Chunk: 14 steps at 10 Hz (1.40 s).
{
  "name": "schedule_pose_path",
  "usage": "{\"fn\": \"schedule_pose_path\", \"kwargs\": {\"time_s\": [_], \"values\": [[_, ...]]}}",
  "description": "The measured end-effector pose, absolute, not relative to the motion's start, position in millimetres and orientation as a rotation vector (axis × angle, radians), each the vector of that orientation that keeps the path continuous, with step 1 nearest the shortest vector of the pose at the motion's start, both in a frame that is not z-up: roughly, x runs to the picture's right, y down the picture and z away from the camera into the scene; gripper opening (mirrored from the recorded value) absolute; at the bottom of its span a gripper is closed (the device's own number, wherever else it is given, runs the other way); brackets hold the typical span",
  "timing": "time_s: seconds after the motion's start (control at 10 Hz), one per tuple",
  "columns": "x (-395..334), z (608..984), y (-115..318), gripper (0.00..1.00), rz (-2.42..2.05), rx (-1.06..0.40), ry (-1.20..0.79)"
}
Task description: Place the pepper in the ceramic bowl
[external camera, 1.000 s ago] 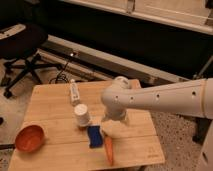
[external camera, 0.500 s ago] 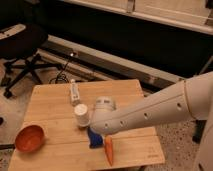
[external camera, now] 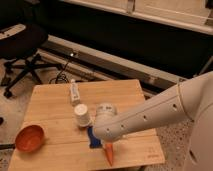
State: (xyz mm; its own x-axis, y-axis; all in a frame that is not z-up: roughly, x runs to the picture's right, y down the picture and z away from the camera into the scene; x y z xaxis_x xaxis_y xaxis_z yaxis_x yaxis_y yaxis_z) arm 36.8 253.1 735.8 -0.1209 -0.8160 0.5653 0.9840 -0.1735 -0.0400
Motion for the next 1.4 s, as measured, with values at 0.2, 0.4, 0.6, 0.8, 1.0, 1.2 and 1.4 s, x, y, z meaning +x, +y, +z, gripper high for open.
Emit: {"fn": "schedule_pose_path", "kwargs": {"time_s": [0.2, 0.4, 0.6, 0.8, 1.0, 1.2, 1.4], "values": [[35.5, 746.6, 259.3, 0.8, -1.642, -0.522, -0.489], [42.1, 756.0, 264.9, 0.8, -1.646, -0.518, -0.523], [50.9, 765.2, 267.5, 0.8, -1.659, -0.52, -0.53], [49.4, 772.7, 273.7, 0.8, -1.67, -0.525, -0.546], [46.4, 778.6, 277.9, 0.8, -1.681, -0.53, -0.554], [45.9, 783.4, 280.1, 0.8, -1.695, -0.536, -0.545], [44.7, 783.9, 272.0, 0.68, -1.721, -0.531, -0.499]]}}
